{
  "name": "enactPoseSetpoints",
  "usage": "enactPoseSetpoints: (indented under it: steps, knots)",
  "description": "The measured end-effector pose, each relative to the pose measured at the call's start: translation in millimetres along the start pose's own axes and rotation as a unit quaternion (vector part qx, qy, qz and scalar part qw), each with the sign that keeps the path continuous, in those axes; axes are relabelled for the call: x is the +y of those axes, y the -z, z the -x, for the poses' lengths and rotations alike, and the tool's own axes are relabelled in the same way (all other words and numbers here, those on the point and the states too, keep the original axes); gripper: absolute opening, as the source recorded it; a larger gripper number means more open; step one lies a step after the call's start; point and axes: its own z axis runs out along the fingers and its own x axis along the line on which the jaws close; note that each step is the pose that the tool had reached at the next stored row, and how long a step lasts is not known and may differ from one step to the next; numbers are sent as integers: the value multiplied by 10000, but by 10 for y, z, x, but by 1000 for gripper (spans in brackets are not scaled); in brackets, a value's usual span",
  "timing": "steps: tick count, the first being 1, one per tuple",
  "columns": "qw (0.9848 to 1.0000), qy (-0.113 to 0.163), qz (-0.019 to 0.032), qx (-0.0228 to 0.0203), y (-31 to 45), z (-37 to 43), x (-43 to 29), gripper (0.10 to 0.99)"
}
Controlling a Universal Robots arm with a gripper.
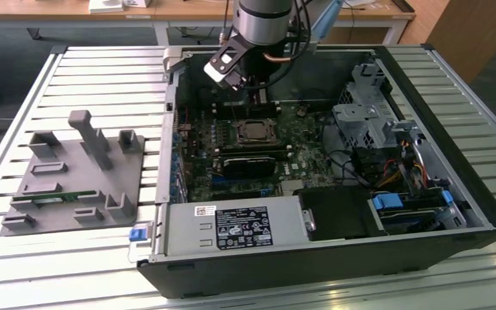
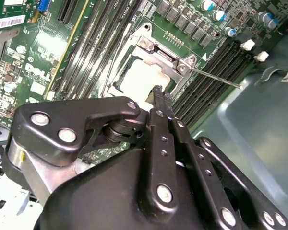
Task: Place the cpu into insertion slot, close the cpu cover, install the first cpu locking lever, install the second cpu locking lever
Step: 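Install the first cpu locking lever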
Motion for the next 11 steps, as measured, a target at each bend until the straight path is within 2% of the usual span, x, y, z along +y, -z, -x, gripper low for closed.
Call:
enactPoseSetpoints:
  steps: [11]
  knots:
    - [10000, 0, 1, 0, 127, -7, 0, 106]
